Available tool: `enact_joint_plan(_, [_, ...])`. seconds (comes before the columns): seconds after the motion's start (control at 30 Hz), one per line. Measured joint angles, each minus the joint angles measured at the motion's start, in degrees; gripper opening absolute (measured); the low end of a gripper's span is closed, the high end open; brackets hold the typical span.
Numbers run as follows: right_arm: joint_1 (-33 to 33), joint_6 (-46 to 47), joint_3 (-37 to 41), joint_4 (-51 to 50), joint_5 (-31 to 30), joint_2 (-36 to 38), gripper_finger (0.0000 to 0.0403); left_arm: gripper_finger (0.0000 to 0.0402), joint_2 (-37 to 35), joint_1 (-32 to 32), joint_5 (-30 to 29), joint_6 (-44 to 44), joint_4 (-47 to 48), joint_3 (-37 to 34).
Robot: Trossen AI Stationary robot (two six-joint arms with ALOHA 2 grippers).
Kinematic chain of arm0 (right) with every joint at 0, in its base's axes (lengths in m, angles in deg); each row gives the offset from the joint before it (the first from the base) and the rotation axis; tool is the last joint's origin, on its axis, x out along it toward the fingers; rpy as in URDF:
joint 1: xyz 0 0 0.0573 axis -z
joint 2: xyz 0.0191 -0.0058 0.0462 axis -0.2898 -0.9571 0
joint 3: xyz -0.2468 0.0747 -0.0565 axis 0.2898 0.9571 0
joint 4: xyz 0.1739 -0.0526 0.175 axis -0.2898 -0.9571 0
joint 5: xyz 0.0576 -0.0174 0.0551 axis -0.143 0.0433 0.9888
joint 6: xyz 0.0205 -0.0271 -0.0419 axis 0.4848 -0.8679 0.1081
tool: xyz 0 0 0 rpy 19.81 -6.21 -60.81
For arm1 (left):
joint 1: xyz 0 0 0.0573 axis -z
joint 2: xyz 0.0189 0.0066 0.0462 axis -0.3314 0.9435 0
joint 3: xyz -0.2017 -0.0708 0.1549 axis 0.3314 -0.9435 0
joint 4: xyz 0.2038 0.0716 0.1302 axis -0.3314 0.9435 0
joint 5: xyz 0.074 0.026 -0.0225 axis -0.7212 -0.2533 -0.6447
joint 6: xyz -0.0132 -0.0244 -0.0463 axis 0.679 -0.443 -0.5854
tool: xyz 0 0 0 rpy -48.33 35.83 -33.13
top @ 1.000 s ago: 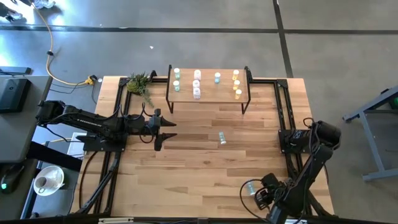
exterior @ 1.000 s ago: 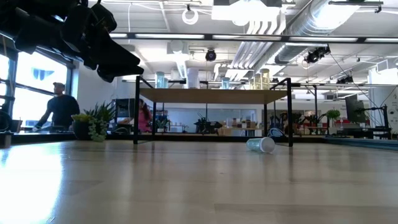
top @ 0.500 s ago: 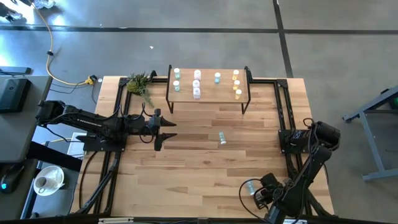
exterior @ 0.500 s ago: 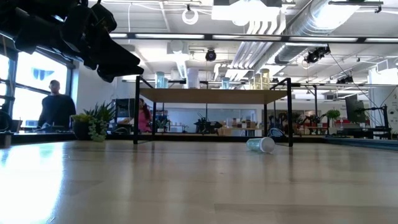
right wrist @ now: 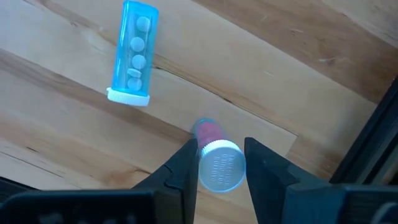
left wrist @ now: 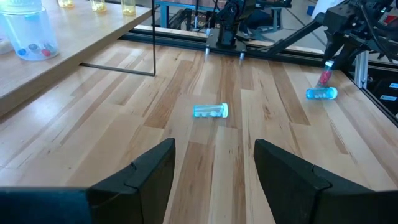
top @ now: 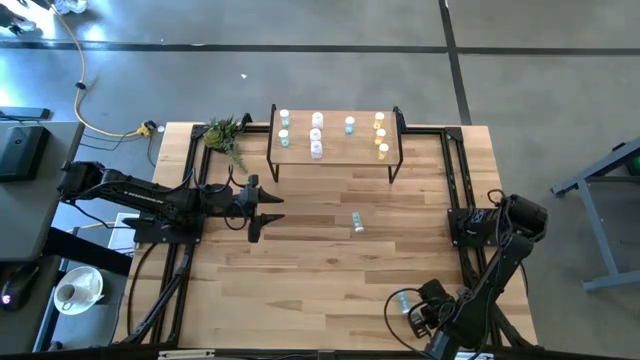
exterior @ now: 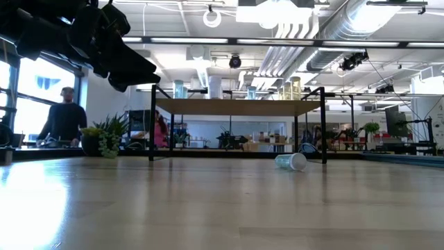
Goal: Pick and place medicine bottles onto shelf by color
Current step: Put the bottom blue pill bottle on the shelf aligned with the other blue pill bottle
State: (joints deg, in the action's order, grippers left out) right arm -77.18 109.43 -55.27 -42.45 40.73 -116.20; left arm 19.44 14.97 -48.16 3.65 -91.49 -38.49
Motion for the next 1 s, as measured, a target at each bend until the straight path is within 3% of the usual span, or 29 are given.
enact_joint_plan(0.5, [1.9,-6.5,-4.6,-3.0,-2.1,0.1,0.0095,0.0209,0.0,0.0,0.0,0.0,0.0,0.0])
enact_joint_plan(1.0, [15.2,-35.2,-9.5,-4.0,-4.7,0.1,0.0095,0.0209,0.0,0.0,3.2,-3.1,0.0,0.0])
